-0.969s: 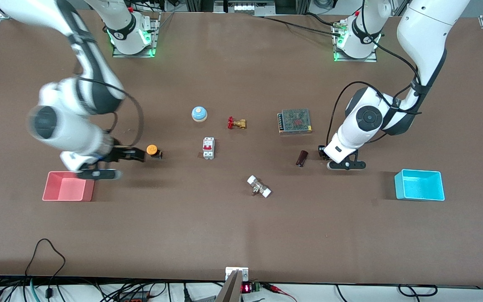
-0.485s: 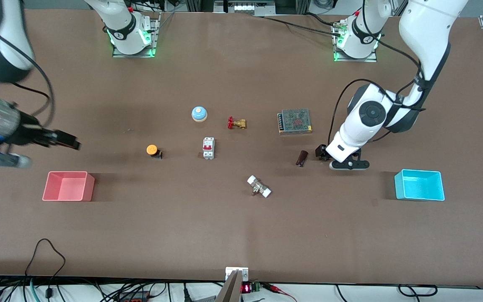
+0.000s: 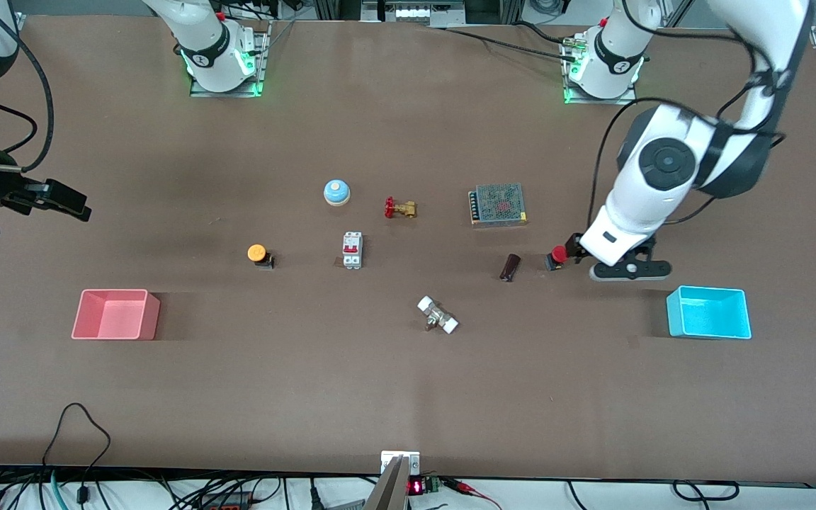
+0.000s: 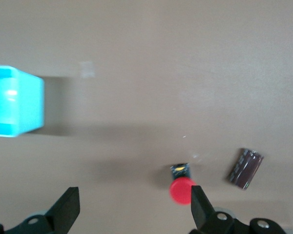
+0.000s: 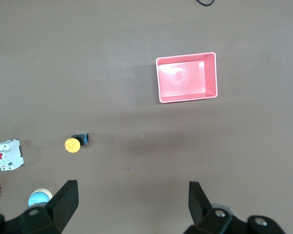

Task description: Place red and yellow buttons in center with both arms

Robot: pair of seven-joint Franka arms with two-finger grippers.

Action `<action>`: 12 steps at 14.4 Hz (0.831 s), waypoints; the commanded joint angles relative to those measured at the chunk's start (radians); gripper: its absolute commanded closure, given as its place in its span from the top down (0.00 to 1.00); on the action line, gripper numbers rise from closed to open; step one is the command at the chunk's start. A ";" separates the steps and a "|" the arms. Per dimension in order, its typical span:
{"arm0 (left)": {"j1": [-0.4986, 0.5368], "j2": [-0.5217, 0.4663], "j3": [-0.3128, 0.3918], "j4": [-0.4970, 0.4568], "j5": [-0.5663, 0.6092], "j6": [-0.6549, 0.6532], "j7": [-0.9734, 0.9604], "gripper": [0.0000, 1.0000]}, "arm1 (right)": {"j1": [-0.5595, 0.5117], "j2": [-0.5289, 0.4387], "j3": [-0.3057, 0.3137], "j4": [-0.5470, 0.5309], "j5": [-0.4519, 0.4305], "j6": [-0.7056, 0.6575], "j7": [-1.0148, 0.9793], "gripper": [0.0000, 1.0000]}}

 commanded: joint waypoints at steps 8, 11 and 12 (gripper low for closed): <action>0.040 0.019 0.003 0.447 -0.101 -0.536 0.294 1.00 | 0.036 -0.023 -0.052 -0.003 -0.011 -0.029 -0.011 1.00; 0.101 -0.022 0.054 0.444 -0.274 -0.562 0.432 1.00 | 0.035 -0.021 -0.049 -0.003 -0.007 -0.029 -0.011 1.00; 0.086 -0.048 0.129 0.432 -0.293 -0.559 0.490 1.00 | 0.035 -0.021 -0.049 -0.003 -0.007 -0.029 -0.011 1.00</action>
